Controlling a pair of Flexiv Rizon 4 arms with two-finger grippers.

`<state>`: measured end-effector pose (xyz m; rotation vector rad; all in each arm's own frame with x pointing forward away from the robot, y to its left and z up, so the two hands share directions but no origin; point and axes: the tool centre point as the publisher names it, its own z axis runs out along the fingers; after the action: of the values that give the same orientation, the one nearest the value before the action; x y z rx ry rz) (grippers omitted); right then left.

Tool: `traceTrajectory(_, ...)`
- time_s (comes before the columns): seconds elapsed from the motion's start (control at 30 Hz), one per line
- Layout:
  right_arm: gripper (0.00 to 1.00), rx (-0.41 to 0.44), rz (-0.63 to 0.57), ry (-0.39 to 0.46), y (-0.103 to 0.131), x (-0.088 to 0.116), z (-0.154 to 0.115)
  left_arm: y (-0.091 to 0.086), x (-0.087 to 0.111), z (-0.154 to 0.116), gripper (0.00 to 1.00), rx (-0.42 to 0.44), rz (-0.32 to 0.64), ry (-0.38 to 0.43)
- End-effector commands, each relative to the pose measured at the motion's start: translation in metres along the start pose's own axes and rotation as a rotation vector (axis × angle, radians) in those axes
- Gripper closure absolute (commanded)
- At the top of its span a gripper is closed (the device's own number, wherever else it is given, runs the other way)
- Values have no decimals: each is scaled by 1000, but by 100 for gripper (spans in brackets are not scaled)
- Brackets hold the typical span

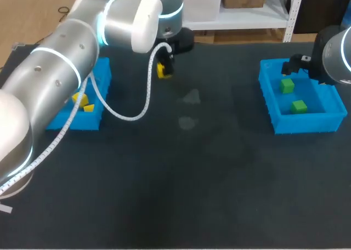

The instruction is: Put the green cubes in the right bin and the yellow cubes in the left bin.

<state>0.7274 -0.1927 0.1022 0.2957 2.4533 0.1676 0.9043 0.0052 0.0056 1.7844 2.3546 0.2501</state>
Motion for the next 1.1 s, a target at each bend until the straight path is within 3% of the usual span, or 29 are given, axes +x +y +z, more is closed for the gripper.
traceTrajectory(0.03, 0, -2, 1, -9, -1, 2, 0, 29, 3, -42, 100, 76, -91, 330)
traceTrajectory(0.23, 0, -2, 1, -9, -1, 2, 0, 70, 40, -72, 100, -58, -272, 286)
traceTrajectory(0.37, 0, -2, 1, -9, -1, 2, 0, 89, 78, -72, 100, -73, -395, 304)
traceTrajectory(0.5, 0, -2, 1, -9, -1, 2, 0, 97, 116, -69, 100, -66, -487, 328)
traceTrajectory(0.77, 0, -2, 1, -9, -1, 2, 0, 89, 181, -90, 100, -69, -627, 290)
traceTrajectory(0.97, 0, -2, 1, -9, -1, 2, 0, 73, 209, -105, 100, -73, -660, 264)
traceTrajectory(1.1, 0, -2, 1, -9, -1, 2, 0, 61, 219, -98, 100, -41, -677, 258)
